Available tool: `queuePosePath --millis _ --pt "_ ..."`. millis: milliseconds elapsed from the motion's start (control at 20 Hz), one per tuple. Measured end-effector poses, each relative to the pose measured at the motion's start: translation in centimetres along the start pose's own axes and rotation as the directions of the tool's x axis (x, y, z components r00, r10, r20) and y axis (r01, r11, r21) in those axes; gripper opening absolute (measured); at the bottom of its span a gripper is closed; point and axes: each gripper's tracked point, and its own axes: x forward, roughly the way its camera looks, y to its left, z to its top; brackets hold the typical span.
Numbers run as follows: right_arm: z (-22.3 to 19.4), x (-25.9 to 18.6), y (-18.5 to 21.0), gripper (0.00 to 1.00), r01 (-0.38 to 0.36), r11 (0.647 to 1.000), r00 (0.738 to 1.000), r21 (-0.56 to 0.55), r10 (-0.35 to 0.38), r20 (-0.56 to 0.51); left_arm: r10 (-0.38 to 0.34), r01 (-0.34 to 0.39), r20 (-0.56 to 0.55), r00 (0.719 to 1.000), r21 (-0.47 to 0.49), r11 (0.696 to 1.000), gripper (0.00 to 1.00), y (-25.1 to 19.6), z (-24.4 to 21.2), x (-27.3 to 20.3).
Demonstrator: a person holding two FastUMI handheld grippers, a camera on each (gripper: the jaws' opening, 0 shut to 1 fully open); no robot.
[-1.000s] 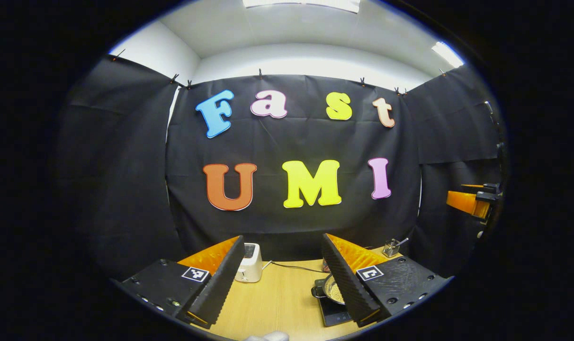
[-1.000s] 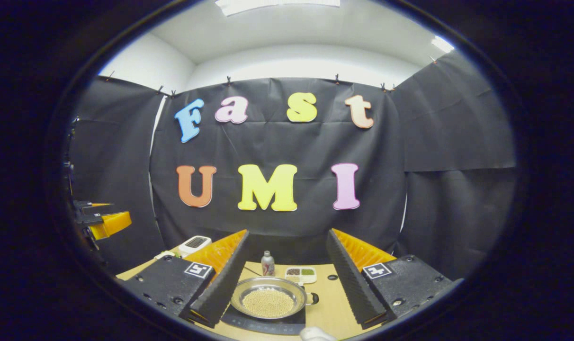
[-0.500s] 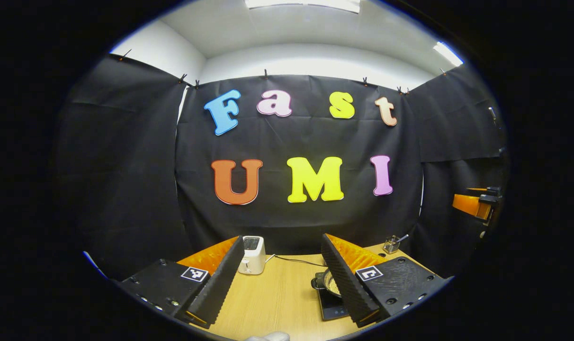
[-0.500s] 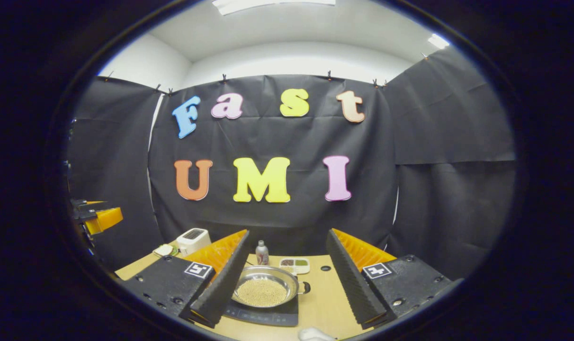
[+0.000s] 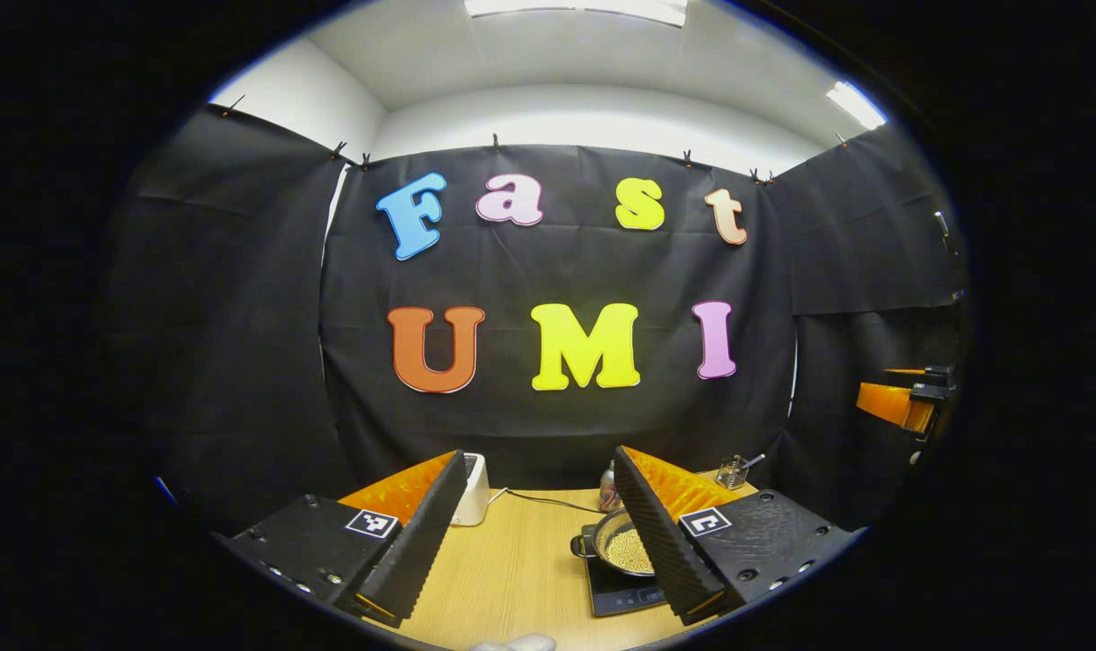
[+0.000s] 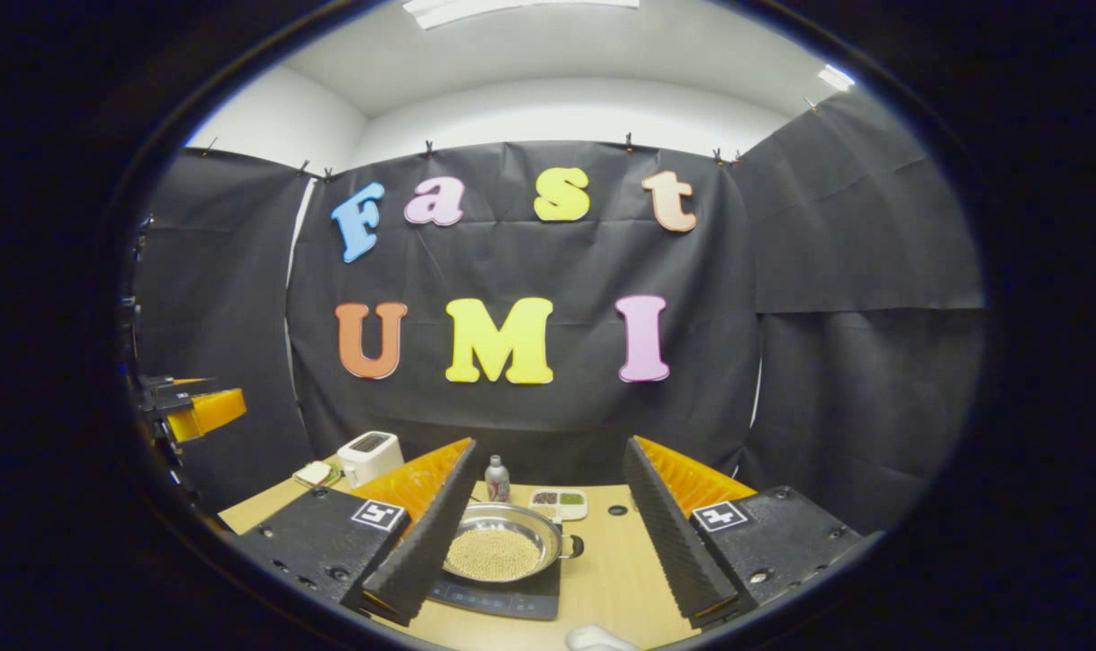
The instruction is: First push the handle of the pot to place it horizontally, then grasp the pot with both hands and set it on the induction cooktop.
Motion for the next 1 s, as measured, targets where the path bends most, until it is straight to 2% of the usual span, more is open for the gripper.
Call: queuePosePath --millis 300,600,1000 --pt "-0.8 0.0 0.2 1.00 -0.007 1.000 1.000 -0.012 0.007 -0.019 -0.029 0.029 -0.002 1.000 -0.015 0.999 0.97 -1.3 0.2 0.0" --pt "-0.6 -0.3 -0.2 1.00 0.016 1.000 1.000 -0.019 -0.016 -0.019 -0.053 0.053 -0.004 0.999 -0.007 0.999 0.97 -1.6 0.2 -0.2" --pt "-0.5 -0.2 0.7 1.00 0.003 1.000 1.000 -0.003 -0.003 -0.004 -0.035 0.035 0.007 0.999 -0.002 0.999 0.97 -0.8 0.4 -0.8"
